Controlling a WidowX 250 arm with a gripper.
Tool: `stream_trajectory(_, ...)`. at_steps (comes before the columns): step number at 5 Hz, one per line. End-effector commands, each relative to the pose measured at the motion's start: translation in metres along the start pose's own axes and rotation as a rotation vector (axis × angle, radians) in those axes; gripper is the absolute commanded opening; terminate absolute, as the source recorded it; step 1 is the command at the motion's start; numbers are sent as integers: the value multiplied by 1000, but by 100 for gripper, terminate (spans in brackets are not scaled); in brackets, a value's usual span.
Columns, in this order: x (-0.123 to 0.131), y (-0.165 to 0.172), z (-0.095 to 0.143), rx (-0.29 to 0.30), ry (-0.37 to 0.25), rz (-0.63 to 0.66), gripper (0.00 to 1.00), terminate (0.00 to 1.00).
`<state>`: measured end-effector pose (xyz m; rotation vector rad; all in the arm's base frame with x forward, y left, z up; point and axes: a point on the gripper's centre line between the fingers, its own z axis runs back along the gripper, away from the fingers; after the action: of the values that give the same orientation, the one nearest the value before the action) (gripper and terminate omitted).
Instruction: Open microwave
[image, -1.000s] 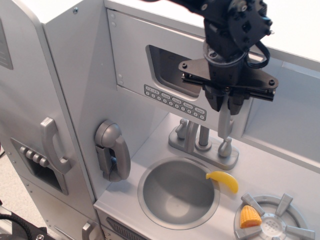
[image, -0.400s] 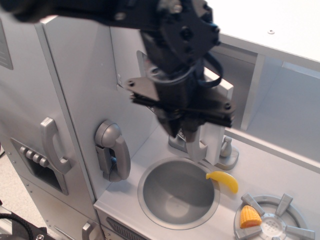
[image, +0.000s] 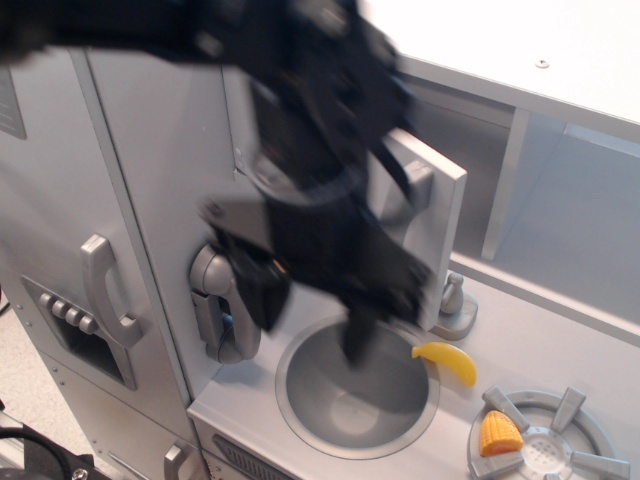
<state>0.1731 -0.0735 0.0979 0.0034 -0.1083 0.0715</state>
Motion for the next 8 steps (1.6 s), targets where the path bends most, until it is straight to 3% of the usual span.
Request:
stream_trajectory(1, 27, -70, -2, -50, 15, -8, 100, 0)
stream_trajectory(2, 45, -98, -4, -85, 4, -13, 100, 0)
stream_trajectory(3, 72, -113, -3, -163, 54, 47, 100, 0)
stream_trajectory(5, 131, -94, 20, -193, -110, 103, 100, 0)
stream_trajectory(6, 137, -67, 24, -167, -118, 93, 100, 0)
stream_trajectory(7, 132, -42, 22, -151, -70, 72, 100, 0)
stream_trajectory(8, 114, -17, 15, -124, -74, 49, 100, 0)
